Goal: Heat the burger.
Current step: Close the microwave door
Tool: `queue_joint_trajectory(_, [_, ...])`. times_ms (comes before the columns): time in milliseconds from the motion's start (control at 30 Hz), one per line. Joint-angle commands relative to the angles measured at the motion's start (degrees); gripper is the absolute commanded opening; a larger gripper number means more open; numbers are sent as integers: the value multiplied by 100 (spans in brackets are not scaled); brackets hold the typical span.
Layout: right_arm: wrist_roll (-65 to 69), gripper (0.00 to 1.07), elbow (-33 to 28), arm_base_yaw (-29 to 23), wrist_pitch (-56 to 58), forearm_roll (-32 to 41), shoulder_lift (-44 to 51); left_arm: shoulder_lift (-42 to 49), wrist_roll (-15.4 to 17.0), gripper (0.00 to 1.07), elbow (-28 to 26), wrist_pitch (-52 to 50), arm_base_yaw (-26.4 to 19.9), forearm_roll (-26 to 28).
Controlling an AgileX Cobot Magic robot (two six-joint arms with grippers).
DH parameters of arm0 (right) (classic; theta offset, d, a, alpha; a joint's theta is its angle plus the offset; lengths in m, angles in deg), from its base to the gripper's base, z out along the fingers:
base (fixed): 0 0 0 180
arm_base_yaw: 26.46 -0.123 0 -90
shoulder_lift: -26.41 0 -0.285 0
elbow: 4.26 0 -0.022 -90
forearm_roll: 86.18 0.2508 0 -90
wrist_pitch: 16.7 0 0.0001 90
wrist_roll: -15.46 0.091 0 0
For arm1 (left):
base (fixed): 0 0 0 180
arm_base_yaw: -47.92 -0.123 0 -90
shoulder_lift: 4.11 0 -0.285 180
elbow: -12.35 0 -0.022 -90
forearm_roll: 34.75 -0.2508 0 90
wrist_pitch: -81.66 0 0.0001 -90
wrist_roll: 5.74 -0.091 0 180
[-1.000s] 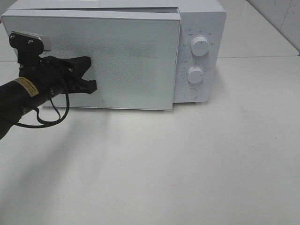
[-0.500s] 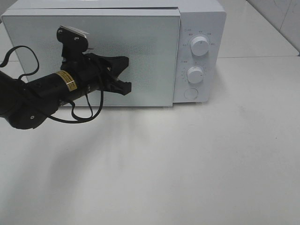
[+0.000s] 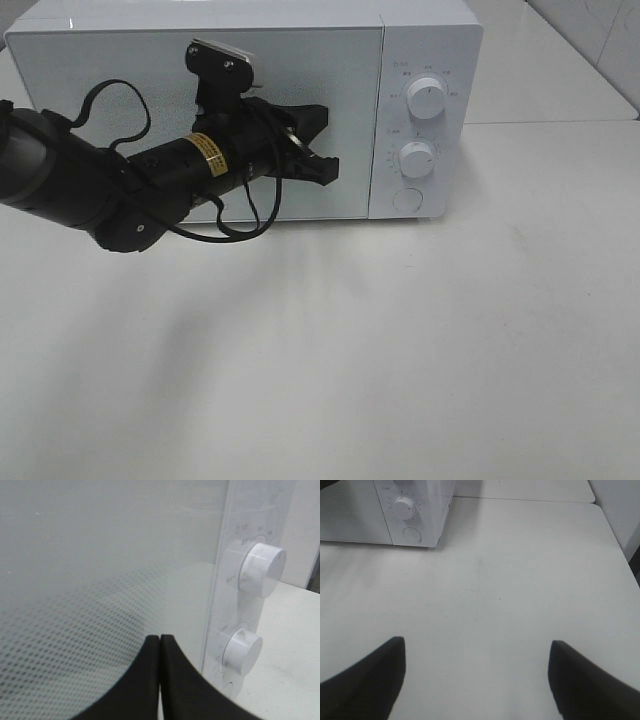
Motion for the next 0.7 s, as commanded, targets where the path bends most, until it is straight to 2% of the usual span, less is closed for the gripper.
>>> queue_joint_trajectory(33, [-34,76,-11,46,-57,17,149,-40,23,0,-407,69,-143,579])
queue_joint_trajectory(267, [-34,76,-11,46,-57,17,149,115,241,0,-321,195,120,350])
queue_joint_trajectory(533, [-40,76,-11,46,-57,11,149,716,298,0,309,378,550,229])
queue_joint_trajectory(600, [-40,76,-11,46,-57,11,149,1020,298,13,590,888,710,229])
queue_joint_trajectory(633, [-40,76,-11,46,-57,11,149,1020,298,13,590,888,710,229])
queue_joint_trajectory(667, [-40,76,-11,46,-57,11,149,1209,298,33,739,1352,825,229])
queue_joint_trajectory(700, [-40,76,-11,46,-57,11,149,1306,298,47,819,1576,871,229])
